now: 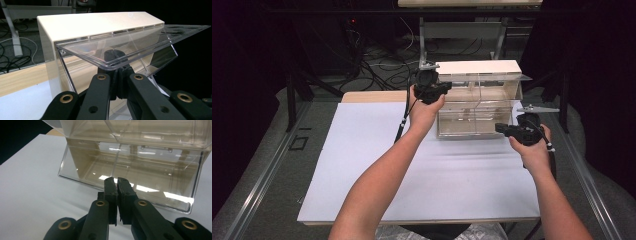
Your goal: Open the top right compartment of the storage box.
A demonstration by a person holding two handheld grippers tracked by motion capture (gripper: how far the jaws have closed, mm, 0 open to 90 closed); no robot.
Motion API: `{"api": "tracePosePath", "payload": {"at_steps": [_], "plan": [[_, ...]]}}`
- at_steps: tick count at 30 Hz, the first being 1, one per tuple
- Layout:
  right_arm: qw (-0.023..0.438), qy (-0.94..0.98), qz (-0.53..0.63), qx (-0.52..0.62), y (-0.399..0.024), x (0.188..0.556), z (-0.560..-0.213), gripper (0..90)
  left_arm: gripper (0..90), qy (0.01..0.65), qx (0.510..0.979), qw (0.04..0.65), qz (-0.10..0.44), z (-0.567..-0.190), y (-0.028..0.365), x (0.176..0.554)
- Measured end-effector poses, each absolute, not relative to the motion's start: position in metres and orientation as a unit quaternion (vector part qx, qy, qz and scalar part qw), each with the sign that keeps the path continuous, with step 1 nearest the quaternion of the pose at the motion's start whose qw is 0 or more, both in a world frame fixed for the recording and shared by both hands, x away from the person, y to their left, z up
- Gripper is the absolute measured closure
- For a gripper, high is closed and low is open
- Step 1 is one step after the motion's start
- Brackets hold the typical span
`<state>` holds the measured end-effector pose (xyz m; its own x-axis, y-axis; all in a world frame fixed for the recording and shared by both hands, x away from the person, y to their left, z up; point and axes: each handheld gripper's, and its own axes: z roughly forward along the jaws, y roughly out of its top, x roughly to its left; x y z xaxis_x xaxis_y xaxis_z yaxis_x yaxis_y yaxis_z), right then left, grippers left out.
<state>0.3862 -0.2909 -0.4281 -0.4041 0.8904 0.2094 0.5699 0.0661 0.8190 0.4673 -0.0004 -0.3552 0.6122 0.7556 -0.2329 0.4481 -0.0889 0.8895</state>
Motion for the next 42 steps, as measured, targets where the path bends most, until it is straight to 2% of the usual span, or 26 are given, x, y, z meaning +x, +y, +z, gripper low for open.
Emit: {"api": "tracePosePath", "payload": {"at_steps": [42], "plan": [[0.189,0.716,0.462,0.488,-0.285,0.398,-0.381,87.2,90.0,0.418,0.723,0.531,0.145,-0.354,0.000,0.467]]}}
